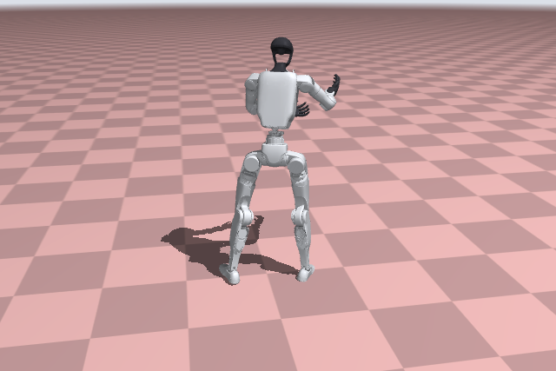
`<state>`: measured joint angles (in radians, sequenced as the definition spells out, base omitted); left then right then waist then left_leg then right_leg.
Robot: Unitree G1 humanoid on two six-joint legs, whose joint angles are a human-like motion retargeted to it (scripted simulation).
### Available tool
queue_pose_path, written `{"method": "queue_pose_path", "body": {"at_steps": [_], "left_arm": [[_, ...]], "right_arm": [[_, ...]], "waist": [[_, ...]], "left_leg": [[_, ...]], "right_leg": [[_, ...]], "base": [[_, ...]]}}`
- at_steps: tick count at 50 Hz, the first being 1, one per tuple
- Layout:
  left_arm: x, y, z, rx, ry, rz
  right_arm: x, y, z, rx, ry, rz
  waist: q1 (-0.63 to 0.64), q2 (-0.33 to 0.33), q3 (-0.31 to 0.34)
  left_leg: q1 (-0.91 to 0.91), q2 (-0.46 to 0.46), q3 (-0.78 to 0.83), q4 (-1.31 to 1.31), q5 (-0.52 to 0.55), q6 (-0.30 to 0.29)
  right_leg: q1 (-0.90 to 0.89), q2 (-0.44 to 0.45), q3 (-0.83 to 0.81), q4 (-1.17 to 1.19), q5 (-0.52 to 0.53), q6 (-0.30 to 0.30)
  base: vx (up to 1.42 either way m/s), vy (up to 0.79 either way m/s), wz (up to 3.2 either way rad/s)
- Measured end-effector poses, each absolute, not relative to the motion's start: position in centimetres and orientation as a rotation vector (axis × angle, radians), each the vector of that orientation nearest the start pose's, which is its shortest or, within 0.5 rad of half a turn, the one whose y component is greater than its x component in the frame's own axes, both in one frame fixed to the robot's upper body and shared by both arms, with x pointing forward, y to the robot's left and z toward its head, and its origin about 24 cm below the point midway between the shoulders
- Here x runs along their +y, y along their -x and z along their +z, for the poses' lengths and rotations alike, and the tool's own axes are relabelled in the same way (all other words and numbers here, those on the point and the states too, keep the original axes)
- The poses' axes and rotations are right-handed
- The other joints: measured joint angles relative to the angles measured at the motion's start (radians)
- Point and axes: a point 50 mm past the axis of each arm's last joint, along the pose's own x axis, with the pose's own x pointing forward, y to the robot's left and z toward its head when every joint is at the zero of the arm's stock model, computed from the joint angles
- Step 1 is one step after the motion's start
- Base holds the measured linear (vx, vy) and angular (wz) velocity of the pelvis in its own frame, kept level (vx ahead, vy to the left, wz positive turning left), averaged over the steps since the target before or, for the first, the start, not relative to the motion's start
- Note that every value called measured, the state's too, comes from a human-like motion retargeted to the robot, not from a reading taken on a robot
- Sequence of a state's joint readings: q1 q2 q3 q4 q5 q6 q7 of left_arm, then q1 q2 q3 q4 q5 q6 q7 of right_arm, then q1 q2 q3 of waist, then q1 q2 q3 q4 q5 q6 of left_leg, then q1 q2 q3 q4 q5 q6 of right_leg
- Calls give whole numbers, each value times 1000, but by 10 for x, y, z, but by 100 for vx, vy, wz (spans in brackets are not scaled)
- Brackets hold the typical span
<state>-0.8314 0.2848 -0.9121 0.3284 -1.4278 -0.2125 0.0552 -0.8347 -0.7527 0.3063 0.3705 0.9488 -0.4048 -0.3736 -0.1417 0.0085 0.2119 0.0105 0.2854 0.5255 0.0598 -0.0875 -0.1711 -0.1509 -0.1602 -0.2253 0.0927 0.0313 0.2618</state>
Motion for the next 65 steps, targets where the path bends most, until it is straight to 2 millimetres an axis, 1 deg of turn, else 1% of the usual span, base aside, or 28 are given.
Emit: {"method": "queue_pose_path", "body": {"at_steps": [7, 10, 12, 13, 15, 16, 17, 23, 25, 27, 29, 33, 36, 41, 43, 45, 47, 48, 50, 52, 53, 55, 56, 57, 58, 59, 62, 65], "left_arm": [[83, -291, 47, 309, 566, -532], [127, -272, 25, 366, 544, -432], [159, -258, 18, 386, 536, -356], [174, -251, 16, 393, 538, -317], [204, -239, 16, 395, 540, -238], [219, -234, 19, 383, 532, -196], [233, -230, 23, 366, 513, -160], [291, -222, 63, 230, 397, -48], [301, -224, 80, 186, 357, -58], [306, -229, 97, 132, 354, -63], [309, -234, 112, 85, 333, -68], [307, -243, 128, 40, 283, -103], [304, -250, 126, 46, 267, -111], [292, -263, 97, 121, 259, -95], [283, -268, 80, 161, 256, -88], [270, -272, 64, 196, 265, -91], [254, -275, 48, 221, 276, -111], [244, -275, 41, 232, 278, -137], [223, -276, 31, 235, 327, -153], [200, -276, 24, 234, 360, -189], [189, -276, 22, 233, 379, -211], [161, -280, 22, 233, 437, -284], [147, -284, 25, 225, 456, -320], [132, -288, 30, 214, 470, -357], [118, -292, 36, 198, 475, -392], [103, -297, 45, 181, 483, -435], [59, -308, 78, 126, 516, -583], [21, -314, 121, 39, 552, -713]], "right_arm": [[-201, -331, 164, -464, -541, -152], [-175, -319, 134, -362, -588, -95], [-153, -312, 123, -311, -539, -27], [-143, -309, 119, -282, -601, 15], [-123, -303, 115, -244, -642, 106], [-109, -302, 121, -296, -337, 146], [-97, -301, 125, -346, -138, 169], [-51, -294, 155, -415, -133, 354], [-39, -295, 166, -512, 124, 430], [-29, -288, 174, -337, -547, 545], [-22, -286, 184, -311, -745, 539], [-5, -281, 200, -349, -762, 595], [5, -281, 201, -336, -774, 609], [13, -286, 179, -236, -768, 568], [12, -289, 166, -219, -683, 528], [6, -289, 151, -149, -760, 486], [-8, -291, 138, -145, -716, 453], [-16, -293, 134, -180, -592, 465], [-38, -293, 126, -153, -699, 370], [-59, -296, 130, -315, -247, 304], [-70, -298, 131, -347, -151, 274], [-98, -303, 128, -253, -419, 268], [-113, -307, 132, -253, -481, 242], [-126, -311, 138, -284, -419, 213], [-135, -314, 150, -378, -107, 169], [-145, -317, 160, -412, -60, 142], [-181, -325, 185, -399, -451, 136], [-203, -325, 228, -536, -435, 127]], "waist": [[77, -1, 45], [124, 11, 61], [156, 25, 69], [172, 33, 73], [203, 52, 78], [218, 61, 79], [233, 69, 80], [312, 125, 60], [335, 143, 47], [349, 162, 37], [361, 175, 26], [366, 184, 12], [358, 177, 12], [332, 144, 20], [320, 125, 23], [306, 106, 28], [289, 88, 30], [281, 81, 30], [258, 66, 33], [230, 53, 32], [217, 48, 28], [189, 46, 23], [175, 44, 21], [160, 42, 19], [145, 40, 19], [128, 35, 18], [75, 17, 17], [35, -5, 10]], "left_leg": [[-61, -69, -62, -34, 2, -26], [-81, -100, -101, -40, 7, -35], [-88, -118, -125, -43, 9, -40], [-89, -126, -136, -44, 8, -43], [-90, -140, -157, -44, 7, -47], [-88, -148, -165, -44, 7, -46], [-87, -155, -172, -47, 8, -41], [-74, -195, -212, -58, 14, -14], [-72, -194, -222, -58, 20, -15], [-69, -189, -233, -59, 29, -24], [-67, -184, -240, -62, 39, -36], [-67, -178, -248, -65, 57, -51], [-70, -176, -246, -66, 65, -56], [-78, -172, -225, -68, 71, -52], [-80, -167, -210, -72, 74, -48], [-79, -158, -191, -80, 78, -44], [-73, -145, -169, -92, 84, -40], [-69, -138, -157, -99, 88, -37], [-56, -120, -132, -112, 99, -38], [-42, -96, -106, -121, 112, -42], [-38, -75, -92, -125, 123, -48], [-30, -32, -68, -133, 149, -61], [-25, -11, -57, -135, 163, -68], [-21, 9, -48, -136, 177, -74], [-15, 27, -39, -136, 191, -79], [-10, 42, -33, -134, 204, -82], [8, 66, -22, -122, 239, -78], [29, 67, -10, -105, 268, -59]], "right_leg": [[10, -69, -64, -51, 49, 0], [23, -103, -94, -60, 71, 0], [32, -124, -112, -53, 85, 0], [37, -133, -120, -46, 92, 0], [45, -153, -133, -28, 104, 0], [46, -164, -136, -15, 109, 0], [46, -173, -140, -3, 119, 0], [50, -225, -155, 65, 184, -9], [50, -227, -158, 83, 195, -21], [57, -223, -167, 93, 204, -34], [61, -220, -172, 101, 209, -42], [68, -215, -180, 109, 195, -51], [75, -212, -190, 102, 162, -56], [85, -204, -211, 65, 84, -56], [82, -196, -214, 48, 54, -49], [76, -184, -211, 32, 28, -41], [64, -168, -200, 22, 9, -32], [56, -158, -191, 19, 1, -26], [45, -135, -175, 12, -9, -13], [32, -106, -154, 7, -12, 0], [23, -80, -144, 1, -9, 0], [9, -29, -126, -11, 1, 0], [3, -4, -118, -15, 6, 0], [-3, 19, -109, -16, 10, 0], [-9, 40, -101, -14, 13, 0], [-12, 56, -94, -12, 16, 0], [-9, 82, -76, 2, 20, 0], [-1, 79, -54, 23, 21, 0]], "base": [[-7, 30, 64], [0, 30, 77], [3, 28, 75], [5, 27, 72], [6, 25, 67], [6, 24, 58], [6, 20, 50], [7, 16, 50], [5, 5, 35], [5, 1, 37], [4, -2, 30], [1, -8, 18], [-1, -14, 3], [-4, -22, -19], [-5, -28, -42], [-5, -31, -53], [-5, -33, -66], [-4, -33, -73], [-2, -34, -77], [-2, -36, -88], [-2, -41, -96], [-2, -43, -93], [-1, -42, -88], [-1, -41, -85], [0, -38, -78], [1, -35, -68], [5, -26, -47], [9, -13, -38]]}}
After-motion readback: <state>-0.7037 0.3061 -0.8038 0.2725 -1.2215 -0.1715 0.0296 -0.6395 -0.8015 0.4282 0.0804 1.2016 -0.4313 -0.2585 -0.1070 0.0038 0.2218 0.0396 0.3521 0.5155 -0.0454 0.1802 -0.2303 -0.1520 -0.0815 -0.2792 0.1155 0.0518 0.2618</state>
